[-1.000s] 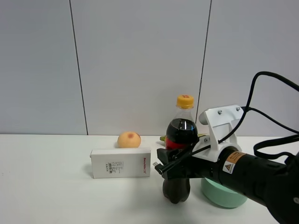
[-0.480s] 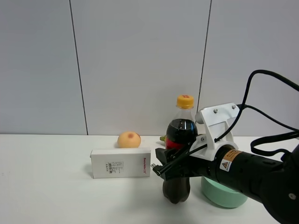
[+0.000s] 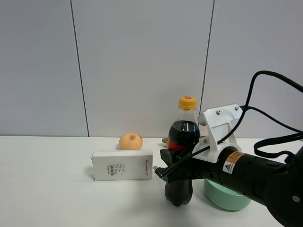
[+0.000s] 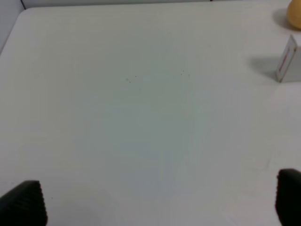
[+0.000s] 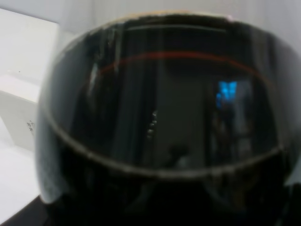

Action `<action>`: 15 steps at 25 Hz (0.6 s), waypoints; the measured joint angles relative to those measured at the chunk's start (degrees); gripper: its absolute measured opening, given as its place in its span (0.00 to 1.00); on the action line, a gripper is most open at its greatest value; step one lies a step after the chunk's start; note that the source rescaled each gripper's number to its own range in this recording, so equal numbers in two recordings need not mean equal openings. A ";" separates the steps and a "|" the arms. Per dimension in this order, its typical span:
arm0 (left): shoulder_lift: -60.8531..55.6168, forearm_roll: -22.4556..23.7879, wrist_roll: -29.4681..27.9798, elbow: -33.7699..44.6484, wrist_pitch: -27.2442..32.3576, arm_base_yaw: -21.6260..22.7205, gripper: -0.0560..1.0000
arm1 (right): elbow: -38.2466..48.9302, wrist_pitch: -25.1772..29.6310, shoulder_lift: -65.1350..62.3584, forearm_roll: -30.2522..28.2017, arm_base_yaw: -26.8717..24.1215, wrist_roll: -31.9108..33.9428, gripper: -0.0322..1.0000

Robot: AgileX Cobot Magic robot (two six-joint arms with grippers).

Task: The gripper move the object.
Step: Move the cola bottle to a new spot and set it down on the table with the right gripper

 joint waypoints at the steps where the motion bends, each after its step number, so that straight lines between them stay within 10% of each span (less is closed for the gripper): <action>1: 0.00 0.00 0.00 0.00 0.00 0.00 1.00 | 0.00 0.11 0.00 -0.06 0.00 -0.48 0.62; 15: 0.00 0.00 0.00 0.00 0.00 0.00 1.00 | -0.41 0.43 0.00 -0.99 0.00 -6.37 0.62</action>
